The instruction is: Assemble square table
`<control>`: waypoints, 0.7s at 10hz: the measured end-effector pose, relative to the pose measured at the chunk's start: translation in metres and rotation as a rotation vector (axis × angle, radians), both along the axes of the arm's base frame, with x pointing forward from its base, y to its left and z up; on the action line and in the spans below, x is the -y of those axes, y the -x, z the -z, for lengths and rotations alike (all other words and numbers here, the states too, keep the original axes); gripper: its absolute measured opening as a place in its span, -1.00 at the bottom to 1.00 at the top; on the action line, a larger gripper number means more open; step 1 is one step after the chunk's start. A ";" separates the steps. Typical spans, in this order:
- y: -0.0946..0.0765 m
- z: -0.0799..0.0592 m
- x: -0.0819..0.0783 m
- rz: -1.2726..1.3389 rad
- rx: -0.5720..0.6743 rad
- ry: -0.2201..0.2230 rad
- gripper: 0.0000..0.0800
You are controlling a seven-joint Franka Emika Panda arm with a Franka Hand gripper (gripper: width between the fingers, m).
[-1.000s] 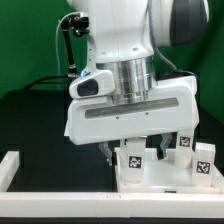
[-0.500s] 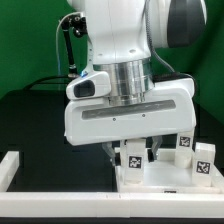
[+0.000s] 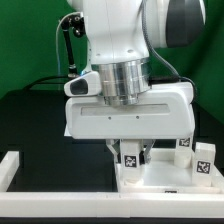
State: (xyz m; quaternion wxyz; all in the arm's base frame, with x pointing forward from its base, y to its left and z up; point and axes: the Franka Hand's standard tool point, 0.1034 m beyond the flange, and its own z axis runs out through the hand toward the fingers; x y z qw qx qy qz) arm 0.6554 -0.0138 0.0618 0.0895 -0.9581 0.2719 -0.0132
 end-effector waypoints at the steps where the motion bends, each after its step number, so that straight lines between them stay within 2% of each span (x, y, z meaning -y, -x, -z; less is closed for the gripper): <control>1: -0.002 -0.001 -0.001 0.156 -0.024 -0.004 -0.33; 4: -0.005 0.004 -0.003 0.680 -0.076 -0.019 -0.33; 6: -0.010 0.003 -0.002 0.864 -0.073 -0.047 -0.33; 7: -0.010 0.004 -0.004 0.877 -0.076 -0.049 -0.05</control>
Offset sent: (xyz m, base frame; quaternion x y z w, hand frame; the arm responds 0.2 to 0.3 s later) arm 0.0046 0.0115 -0.0087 0.0157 0.0339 0.4835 0.8745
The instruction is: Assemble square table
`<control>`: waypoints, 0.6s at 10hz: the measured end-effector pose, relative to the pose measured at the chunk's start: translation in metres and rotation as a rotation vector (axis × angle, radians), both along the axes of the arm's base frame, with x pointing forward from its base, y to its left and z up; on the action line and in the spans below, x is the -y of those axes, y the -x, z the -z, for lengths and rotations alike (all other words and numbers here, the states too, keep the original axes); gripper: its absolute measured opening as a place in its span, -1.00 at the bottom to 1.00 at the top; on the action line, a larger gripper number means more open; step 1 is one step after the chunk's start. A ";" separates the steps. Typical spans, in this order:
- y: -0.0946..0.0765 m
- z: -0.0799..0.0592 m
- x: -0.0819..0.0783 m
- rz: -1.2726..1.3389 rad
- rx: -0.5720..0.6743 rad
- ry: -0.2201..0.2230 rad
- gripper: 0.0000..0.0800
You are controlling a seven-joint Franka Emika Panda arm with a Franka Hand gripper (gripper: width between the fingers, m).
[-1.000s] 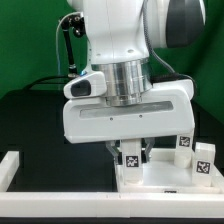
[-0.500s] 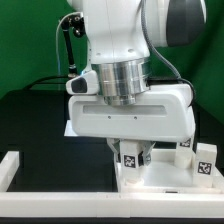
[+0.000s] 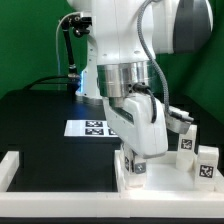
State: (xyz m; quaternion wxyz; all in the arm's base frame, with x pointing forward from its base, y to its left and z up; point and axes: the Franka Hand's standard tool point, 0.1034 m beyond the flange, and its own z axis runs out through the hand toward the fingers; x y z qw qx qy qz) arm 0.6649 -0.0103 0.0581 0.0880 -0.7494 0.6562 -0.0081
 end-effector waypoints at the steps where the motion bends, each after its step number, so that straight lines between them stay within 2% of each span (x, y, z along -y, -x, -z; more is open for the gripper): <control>1: 0.000 0.000 0.000 -0.022 0.003 0.003 -0.05; 2: -0.002 -0.001 0.001 -0.159 0.030 0.031 0.29; 3: -0.005 -0.003 0.002 -0.358 0.087 0.078 0.56; 5: -0.006 -0.011 -0.007 -0.699 0.117 0.161 0.61; 6: -0.005 -0.009 -0.005 -0.758 0.120 0.170 0.62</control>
Offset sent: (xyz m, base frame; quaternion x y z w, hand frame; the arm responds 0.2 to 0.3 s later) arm -0.0016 0.0033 0.0180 -0.0069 0.0785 -0.4356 0.8967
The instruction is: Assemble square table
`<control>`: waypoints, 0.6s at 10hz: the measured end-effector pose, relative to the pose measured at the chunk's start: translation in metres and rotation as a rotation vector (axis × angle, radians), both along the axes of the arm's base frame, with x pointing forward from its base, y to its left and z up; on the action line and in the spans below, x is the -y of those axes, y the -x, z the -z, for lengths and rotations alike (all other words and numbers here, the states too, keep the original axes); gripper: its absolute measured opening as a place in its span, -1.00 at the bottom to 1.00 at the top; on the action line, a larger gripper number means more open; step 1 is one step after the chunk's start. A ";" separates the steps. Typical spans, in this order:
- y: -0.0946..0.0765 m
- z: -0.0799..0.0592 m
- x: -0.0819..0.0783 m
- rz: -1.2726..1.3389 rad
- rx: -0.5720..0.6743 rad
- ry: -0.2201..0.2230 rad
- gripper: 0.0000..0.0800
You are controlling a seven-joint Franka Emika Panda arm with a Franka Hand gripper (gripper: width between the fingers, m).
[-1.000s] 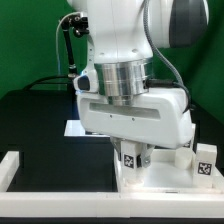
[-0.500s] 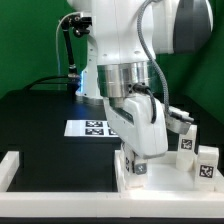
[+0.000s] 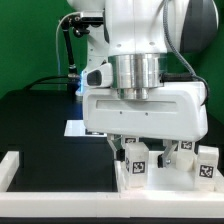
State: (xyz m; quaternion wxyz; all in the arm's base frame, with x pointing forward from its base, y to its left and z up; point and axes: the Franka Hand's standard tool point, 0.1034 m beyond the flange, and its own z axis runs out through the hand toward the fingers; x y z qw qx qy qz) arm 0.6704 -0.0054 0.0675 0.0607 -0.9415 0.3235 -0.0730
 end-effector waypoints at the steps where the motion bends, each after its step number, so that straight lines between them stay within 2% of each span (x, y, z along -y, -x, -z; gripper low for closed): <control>1: 0.000 0.000 0.001 -0.065 0.004 0.012 0.62; 2: 0.000 0.000 0.001 -0.160 0.010 0.032 0.62; 3: -0.005 -0.006 0.003 -0.400 0.025 0.095 0.62; 4: -0.018 -0.019 0.013 -0.683 0.061 0.160 0.62; 5: -0.016 -0.017 0.019 -0.800 0.066 0.175 0.62; 6: -0.016 -0.016 0.018 -0.749 0.062 0.164 0.62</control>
Offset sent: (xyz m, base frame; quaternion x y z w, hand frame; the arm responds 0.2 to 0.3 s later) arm 0.0399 -0.0104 0.0400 0.0297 0.0064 -0.5140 0.8572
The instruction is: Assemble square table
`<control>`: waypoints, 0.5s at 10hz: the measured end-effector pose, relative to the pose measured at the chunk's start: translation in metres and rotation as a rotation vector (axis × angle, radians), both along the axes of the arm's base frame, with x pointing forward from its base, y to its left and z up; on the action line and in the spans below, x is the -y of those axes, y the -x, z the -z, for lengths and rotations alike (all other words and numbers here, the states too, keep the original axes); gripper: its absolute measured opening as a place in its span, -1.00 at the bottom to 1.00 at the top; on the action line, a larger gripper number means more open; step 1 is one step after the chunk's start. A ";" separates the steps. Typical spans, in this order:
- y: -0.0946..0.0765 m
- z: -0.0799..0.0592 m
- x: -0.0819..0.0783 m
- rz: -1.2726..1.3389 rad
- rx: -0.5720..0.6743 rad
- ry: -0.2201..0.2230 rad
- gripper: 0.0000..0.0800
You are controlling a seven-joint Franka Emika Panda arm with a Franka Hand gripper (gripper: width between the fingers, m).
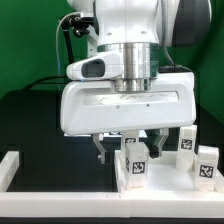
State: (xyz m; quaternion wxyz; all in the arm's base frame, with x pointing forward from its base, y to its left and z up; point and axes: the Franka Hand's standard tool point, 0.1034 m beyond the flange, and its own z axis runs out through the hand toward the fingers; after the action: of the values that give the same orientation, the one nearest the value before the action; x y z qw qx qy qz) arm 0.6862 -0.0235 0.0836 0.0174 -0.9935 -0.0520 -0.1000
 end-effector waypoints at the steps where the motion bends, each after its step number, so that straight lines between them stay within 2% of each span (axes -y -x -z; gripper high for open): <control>1: 0.000 0.000 0.000 0.000 0.000 0.000 0.32; 3: 0.000 0.000 -0.001 0.141 -0.007 -0.031 -0.36; 4: 0.000 0.001 -0.001 0.175 -0.009 -0.038 -0.36; 5: 0.000 0.001 -0.002 0.268 -0.013 -0.059 -0.84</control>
Offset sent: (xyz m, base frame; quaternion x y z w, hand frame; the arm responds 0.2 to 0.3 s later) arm 0.0000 0.0000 0.0000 0.0000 0.0000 0.1296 0.9916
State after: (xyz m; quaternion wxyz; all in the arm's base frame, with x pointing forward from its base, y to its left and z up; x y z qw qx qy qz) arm 0.6861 -0.0217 0.0830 0.0333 -0.9912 0.0845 -0.0965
